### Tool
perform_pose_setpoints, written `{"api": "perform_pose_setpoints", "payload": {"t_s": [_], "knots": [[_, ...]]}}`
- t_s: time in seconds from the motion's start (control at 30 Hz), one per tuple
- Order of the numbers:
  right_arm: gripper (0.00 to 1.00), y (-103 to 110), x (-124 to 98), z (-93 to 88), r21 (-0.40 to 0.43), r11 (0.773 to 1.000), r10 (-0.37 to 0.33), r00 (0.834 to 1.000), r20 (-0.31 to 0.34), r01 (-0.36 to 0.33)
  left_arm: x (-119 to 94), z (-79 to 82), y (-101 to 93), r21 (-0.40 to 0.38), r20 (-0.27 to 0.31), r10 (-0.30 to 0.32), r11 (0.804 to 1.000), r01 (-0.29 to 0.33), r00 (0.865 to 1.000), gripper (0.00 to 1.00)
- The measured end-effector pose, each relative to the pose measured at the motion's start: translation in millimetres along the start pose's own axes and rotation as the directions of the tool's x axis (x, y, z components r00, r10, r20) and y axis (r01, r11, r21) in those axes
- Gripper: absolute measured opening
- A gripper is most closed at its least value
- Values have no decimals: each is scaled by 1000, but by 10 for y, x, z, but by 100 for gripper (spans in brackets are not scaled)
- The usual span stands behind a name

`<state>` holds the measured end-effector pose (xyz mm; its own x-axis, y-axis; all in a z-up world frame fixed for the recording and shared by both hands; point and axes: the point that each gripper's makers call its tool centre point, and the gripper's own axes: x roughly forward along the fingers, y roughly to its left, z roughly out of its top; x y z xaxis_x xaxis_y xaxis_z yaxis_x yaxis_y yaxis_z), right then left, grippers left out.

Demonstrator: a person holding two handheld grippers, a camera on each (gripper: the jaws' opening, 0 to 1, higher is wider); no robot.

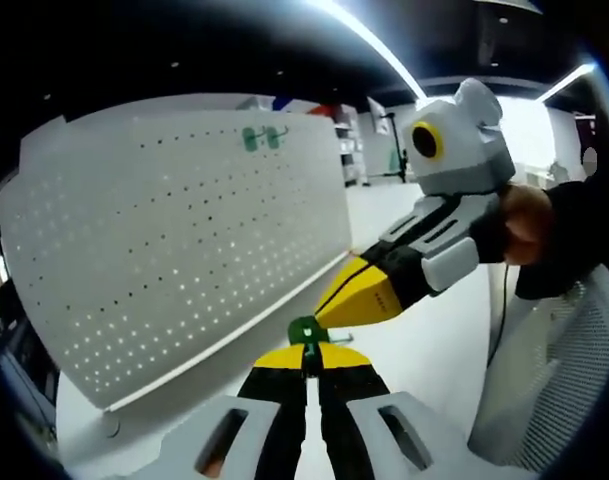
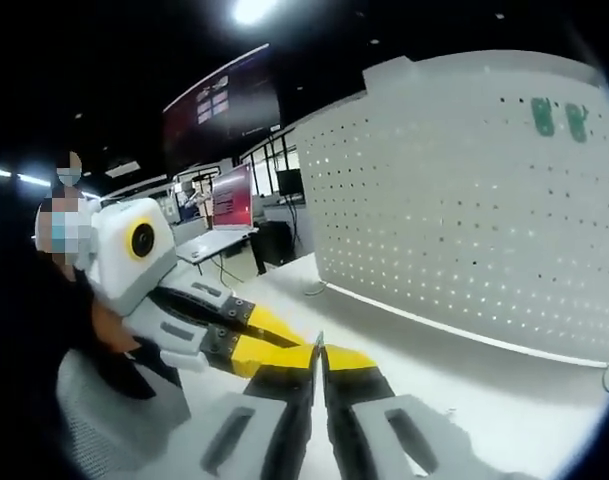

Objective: Insert the hook assembly into the mounting plate slot until the hook locks in place.

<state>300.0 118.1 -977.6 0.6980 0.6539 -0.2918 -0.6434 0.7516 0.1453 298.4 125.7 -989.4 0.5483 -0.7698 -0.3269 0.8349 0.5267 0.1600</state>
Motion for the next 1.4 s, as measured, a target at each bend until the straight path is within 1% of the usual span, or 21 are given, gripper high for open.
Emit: {"api": "perform_pose_setpoints", "payload": {"t_s": [0.13,0.2,0.37,0.4,0.47,0.5,0.57,0.67,0.7,0.77,0.9,0.97,1.0,1.3,1.4], "knots": [[0,-2,-22,62,-17,1000,-7,1000,23,8,4,-10,-3,3,-6,1,1000,-1,1000,2],[3,-18,-22,69,-30,999,-18,1000,25,19,5,-5,-5,1,-5,1,1000,-1,1000,2],[8,-84,-31,83,-88,994,-61,998,27,63,-2,-4,16,-4,-3,7,1000,-7,1000,2],[10,-120,-42,93,-102,991,-79,996,31,82,-5,-4,21,-5,-3,9,1000,-9,1000,2],[15,-210,-79,132,-131,982,-129,991,47,134,-9,-3,35,-9,-1,13,1000,-13,1000,2],[17,-219,-91,143,-131,982,-132,990,51,138,-13,-1,43,-13,0,15,1000,-15,1000,2],[19,-292,-141,199,-129,976,-167,983,80,176,-18,0,59,-17,1,20,1000,-20,1000,2],[23,-352,-196,249,-131,969,-197,975,103,210,-22,-1,72,-22,2,23,999,-23,1000,2],[24,-387,-215,262,-128,965,-217,970,110,231,-23,-1,75,-24,2,24,999,-24,1000,2],[29,-416,-234,280,-124,961,-233,965,119,247,-26,2,80,-25,3,26,999,-26,1000,2],[32,-508,-319,346,-122,945,-285,947,151,304,-34,25,103,-34,11,34,999,-34,999,2],[34,-532,-348,361,-121,941,-297,942,157,317,-38,39,123,-48,15,39,998,-39,999,2],[35,-552,-373,379,-121,936,-310,936,167,331,-41,47,132,-55,19,41,998,-40,999,2],[38,-623,-488,426,-112,917,-357,914,191,382,-104,124,270,-94,35,76,993,-72,997,2],[38,-642,-510,431,-108,915,-363,911,196,388,-118,184,336,-103,44,90,991,-85,995,2]]}}
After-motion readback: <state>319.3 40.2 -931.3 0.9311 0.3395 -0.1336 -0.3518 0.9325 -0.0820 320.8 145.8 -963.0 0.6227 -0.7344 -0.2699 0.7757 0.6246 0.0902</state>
